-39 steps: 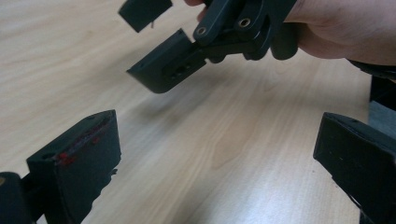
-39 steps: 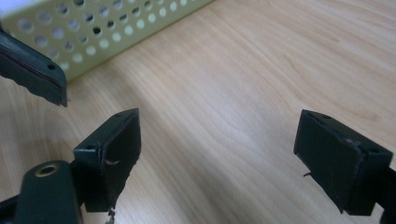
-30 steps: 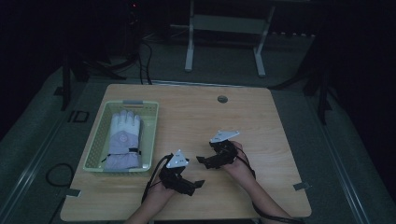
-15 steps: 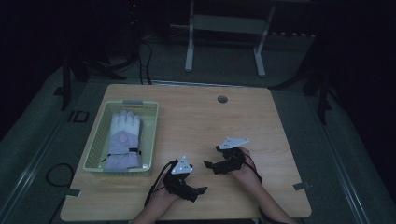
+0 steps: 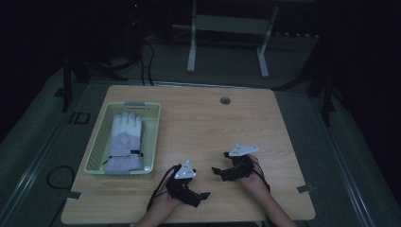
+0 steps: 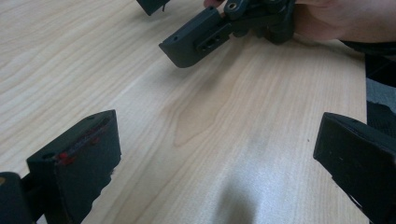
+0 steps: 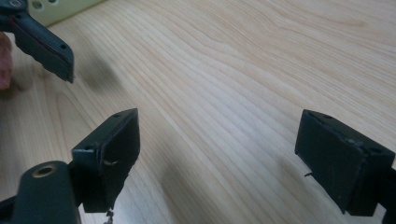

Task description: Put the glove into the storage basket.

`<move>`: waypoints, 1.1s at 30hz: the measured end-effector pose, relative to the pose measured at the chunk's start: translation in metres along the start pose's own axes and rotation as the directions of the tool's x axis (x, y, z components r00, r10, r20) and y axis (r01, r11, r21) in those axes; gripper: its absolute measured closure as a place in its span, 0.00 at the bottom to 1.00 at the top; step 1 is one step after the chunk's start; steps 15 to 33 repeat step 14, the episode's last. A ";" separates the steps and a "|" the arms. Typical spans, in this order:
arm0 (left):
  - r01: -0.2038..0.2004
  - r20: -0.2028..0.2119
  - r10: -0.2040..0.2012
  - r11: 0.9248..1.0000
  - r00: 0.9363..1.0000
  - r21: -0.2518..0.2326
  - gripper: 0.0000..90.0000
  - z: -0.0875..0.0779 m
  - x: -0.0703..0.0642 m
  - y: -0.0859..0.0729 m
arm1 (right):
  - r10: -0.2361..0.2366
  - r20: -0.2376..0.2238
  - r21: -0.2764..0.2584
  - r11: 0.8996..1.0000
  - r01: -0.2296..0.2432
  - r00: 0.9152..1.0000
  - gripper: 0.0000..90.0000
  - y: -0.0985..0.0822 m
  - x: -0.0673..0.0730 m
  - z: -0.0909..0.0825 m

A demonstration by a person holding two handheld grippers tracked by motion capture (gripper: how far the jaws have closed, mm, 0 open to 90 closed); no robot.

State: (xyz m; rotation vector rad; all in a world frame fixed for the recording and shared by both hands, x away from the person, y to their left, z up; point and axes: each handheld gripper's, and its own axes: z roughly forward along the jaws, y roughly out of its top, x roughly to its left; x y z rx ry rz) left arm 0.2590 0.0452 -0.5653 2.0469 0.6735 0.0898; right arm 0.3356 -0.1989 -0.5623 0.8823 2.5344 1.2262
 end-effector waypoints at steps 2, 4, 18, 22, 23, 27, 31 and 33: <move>-0.013 -0.004 0.013 1.000 1.000 0.003 0.01 0.000 -0.002 -0.001 | -0.004 0.005 -0.004 1.000 0.004 1.000 0.16 -0.003 -0.001 -0.001; -0.014 0.004 0.014 1.000 1.000 0.002 0.01 0.001 -0.003 -0.002 | 0.001 0.008 -0.005 1.000 -0.001 1.000 0.16 -0.004 -0.002 -0.002; -0.037 0.008 0.037 0.999 0.999 0.015 0.01 0.006 -0.007 -0.006 | -0.006 0.014 -0.013 1.000 0.007 1.000 0.16 -0.004 0.000 -0.002; -0.037 0.008 0.037 0.999 0.999 0.015 0.01 0.006 -0.007 -0.006 | -0.006 0.014 -0.013 1.000 0.007 1.000 0.16 -0.004 0.000 -0.002; -0.037 0.008 0.037 0.999 0.999 0.015 0.01 0.006 -0.007 -0.006 | -0.006 0.014 -0.013 1.000 0.007 1.000 0.16 -0.004 0.000 -0.002; -0.037 0.008 0.037 0.999 0.999 0.015 0.01 0.006 -0.007 -0.006 | -0.006 0.014 -0.013 1.000 0.007 1.000 0.16 -0.004 0.000 -0.002; -0.037 0.008 0.037 0.999 0.999 0.015 0.01 0.006 -0.007 -0.006 | -0.006 0.014 -0.013 1.000 0.007 1.000 0.16 -0.004 0.000 -0.002; -0.037 0.008 0.037 0.999 0.999 0.015 0.01 0.006 -0.007 -0.006 | -0.006 0.014 -0.013 1.000 0.007 1.000 0.16 -0.004 0.000 -0.002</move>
